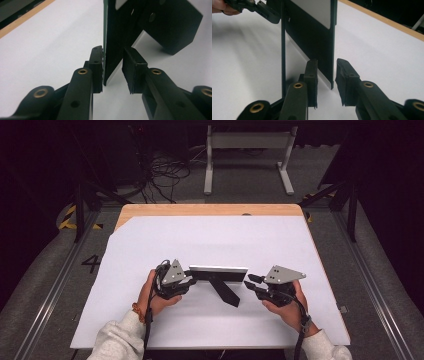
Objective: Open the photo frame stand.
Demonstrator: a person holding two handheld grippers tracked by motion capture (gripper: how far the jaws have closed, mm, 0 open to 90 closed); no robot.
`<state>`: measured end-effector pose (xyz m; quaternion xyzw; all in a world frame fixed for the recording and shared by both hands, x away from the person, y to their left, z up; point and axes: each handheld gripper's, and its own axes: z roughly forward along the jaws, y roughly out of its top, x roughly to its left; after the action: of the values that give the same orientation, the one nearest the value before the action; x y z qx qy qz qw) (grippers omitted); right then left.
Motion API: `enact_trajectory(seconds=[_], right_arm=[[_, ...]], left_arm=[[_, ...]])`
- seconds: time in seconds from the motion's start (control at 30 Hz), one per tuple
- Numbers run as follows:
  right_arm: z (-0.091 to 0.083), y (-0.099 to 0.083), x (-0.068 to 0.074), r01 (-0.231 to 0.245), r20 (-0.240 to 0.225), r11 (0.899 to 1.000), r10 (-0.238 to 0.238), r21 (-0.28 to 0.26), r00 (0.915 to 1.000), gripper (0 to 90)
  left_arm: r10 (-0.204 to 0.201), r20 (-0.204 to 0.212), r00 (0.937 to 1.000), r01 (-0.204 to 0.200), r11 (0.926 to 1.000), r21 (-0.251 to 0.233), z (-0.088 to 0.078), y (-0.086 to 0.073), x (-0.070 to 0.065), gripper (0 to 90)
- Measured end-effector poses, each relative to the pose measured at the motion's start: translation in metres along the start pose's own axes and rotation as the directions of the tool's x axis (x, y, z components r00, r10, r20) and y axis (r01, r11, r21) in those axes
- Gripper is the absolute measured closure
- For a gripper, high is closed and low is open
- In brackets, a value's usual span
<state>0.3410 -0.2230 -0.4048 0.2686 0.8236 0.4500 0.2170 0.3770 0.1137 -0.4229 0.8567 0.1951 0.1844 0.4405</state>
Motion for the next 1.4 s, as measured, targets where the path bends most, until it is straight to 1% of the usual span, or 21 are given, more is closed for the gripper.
enact_trajectory(seconds=[0.07, 0.1, 0.27, 0.37, 0.43, 0.53, 0.6, 0.63, 0.73, 0.9, 0.97, 1.1, 1.27, 1.3, 1.4], right_arm=[[0.0, 0.001, 0.001, 0.001, 0.005, 1.0, -0.001, -0.01, 1.0, 72.6], [0.001, 0.001, 0.002, 0.002, 0.01, 1.0, -0.001, -0.019, 0.9999, 73.2], [0.001, 0.003, 0.004, 0.014, 0.018, 0.999, -0.014, -0.028, 0.9998, 75.7], [0.0, 0.003, 0.005, 0.014, 0.025, 0.998, -0.013, -0.055, 0.9996, 76.8], [-0.001, 0.004, 0.006, 0.028, 0.044, 0.997, -0.025, -0.077, 0.9987, 78.3], [-0.002, 0.006, 0.007, 0.029, 0.056, 0.996, -0.024, -0.088, 0.9981, 79.8], [-0.001, 0.007, 0.007, 0.023, 0.057, 0.996, -0.018, -0.09, 0.9982, 80.4], [-0.001, 0.008, 0.007, 0.024, 0.06, 0.996, -0.018, -0.092, 0.998, 80.6], [0.002, 0.008, 0.008, 0.022, 0.065, 0.996, -0.017, -0.084, 0.9977, 80.0], [0.002, 0.009, 0.008, 0.022, 0.07, 0.996, -0.016, -0.083, 0.9974, 80.5], [0.002, 0.009, 0.008, 0.023, 0.071, 0.996, -0.018, -0.082, 0.9973, 80.5], [0.004, 0.009, 0.008, 0.021, 0.077, 0.996, -0.014, -0.082, 0.9969, 80.3], [0.005, 0.01, 0.007, 0.012, 0.074, 0.996, -0.005, -0.083, 0.9972, 80.1], [0.006, 0.01, 0.007, 0.008, 0.075, 0.996, -0.002, -0.083, 0.9972, 80.1], [0.007, 0.01, 0.005, -0.006, 0.069, 0.996, 0.012, -0.088, 0.9976, 79.8]], left_arm=[[0.001, 0.005, 1.0, -0.001, 0.9999, -0.011, -0.001, 0.001, 0.0, 71.1], [0.004, 0.003, 1.0, -0.004, 1.0, -0.008, -0.001, 0.002, -0.001, 71.0], [0.007, -0.002, 1.0, -0.007, 1.0, -0.007, -0.001, 0.002, -0.001, 71.4], [0.004, 0.002, 1.0, -0.004, 1.0, -0.008, 0.0, 0.002, -0.001, 71.1], [0.007, 0.006, 1.0, -0.007, 0.9999, -0.013, 0.002, 0.003, 0.0, 71.1], [0.012, 0.004, 0.9999, -0.012, 0.9999, -0.012, 0.002, 0.004, 0.0, 70.9], [0.015, -0.002, 0.9999, -0.015, 0.9998, -0.016, 0.0, 0.004, -0.001, 71.1], [0.025, -0.007, 0.9997, -0.025, 0.9995, -0.018, -0.001, 0.005, -0.001, 71.3], [0.03, -0.013, 0.9995, -0.03, 0.9992, -0.028, -0.005, 0.007, -0.002, 71.5], [0.019, -0.007, 0.9998, -0.02, 0.9991, -0.038, -0.006, 0.008, -0.002, 71.7], [0.021, -0.007, 0.9998, -0.021, 0.9992, -0.034, -0.006, 0.008, -0.002, 71.9], [0.038, -0.005, 0.9993, -0.038, 0.999, -0.022, -0.008, 0.008, -0.002, 72.9], [0.032, -0.006, 0.9995, -0.032, 0.9993, -0.02, -0.01, 0.008, -0.004, 73.6], [0.038, -0.007, 0.9992, -0.038, 0.9991, -0.018, -0.01, 0.008, -0.004, 73.8], [0.027, -0.003, 0.9996, -0.027, 0.9995, -0.016, -0.011, 0.007, -0.004, 74.4]])
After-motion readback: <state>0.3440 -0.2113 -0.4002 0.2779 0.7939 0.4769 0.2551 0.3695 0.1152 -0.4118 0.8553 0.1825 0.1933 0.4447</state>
